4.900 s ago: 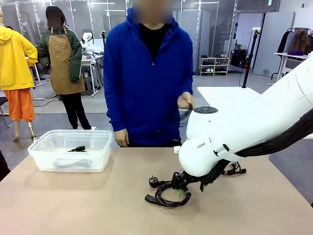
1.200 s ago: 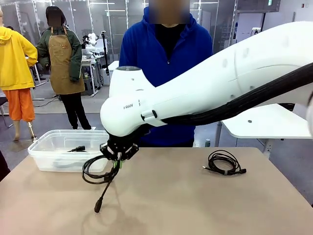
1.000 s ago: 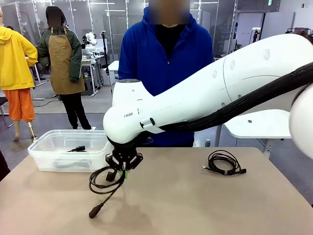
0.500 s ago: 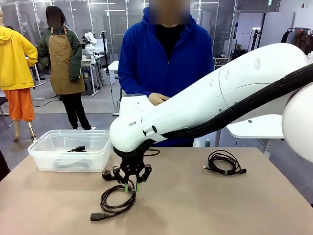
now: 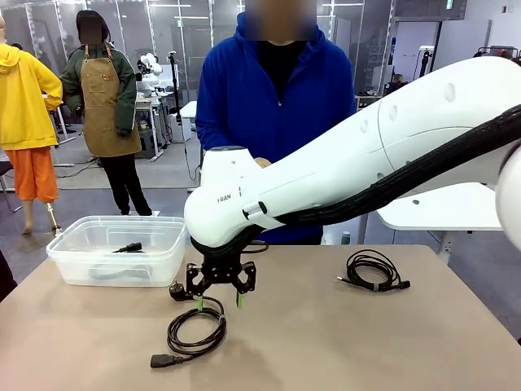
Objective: Organize and store the cables.
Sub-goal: Place the Power Cable into the Organizing box.
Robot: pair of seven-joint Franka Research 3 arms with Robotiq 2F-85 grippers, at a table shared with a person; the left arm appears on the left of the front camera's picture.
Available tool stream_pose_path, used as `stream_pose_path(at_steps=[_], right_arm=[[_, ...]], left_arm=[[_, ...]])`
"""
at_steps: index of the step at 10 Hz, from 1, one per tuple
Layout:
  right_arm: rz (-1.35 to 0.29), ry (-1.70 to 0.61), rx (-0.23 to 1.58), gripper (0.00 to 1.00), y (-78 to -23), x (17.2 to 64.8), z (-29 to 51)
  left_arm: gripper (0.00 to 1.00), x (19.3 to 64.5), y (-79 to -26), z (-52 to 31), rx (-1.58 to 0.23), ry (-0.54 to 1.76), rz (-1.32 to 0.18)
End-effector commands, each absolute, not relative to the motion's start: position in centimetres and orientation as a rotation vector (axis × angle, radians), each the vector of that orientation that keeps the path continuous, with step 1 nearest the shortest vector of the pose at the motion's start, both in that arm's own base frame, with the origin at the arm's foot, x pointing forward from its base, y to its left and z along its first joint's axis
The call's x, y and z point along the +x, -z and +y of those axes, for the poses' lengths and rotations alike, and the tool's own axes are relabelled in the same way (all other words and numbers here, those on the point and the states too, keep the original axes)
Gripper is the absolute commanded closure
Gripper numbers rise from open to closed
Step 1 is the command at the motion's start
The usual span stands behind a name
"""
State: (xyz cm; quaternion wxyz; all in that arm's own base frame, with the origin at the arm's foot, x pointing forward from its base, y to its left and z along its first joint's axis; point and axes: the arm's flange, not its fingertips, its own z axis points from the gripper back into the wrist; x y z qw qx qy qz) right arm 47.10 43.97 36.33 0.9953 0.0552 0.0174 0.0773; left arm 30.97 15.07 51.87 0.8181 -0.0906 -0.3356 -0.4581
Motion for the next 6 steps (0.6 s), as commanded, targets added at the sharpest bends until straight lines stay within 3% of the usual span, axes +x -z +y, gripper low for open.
stream_pose_path(at_steps=[1,4,6], right_arm=[[0.005,-0.193,0.17,0.0,-36.5,46.0,41.1],[-0.078,-0.416,0.353,0.0,-40.5,45.1,34.4],[-0.247,-0.629,0.424,0.0,-44.2,41.5,26.9]], left_arm=[[0.08,30.9,-51.6,15.0,-0.191,0.974,-0.734],[0.08,29.5,-53.2,14.2,-0.178,0.994,-0.699],[0.08,30.1,-54.9,8.9,-0.189,1.008,-0.653]])
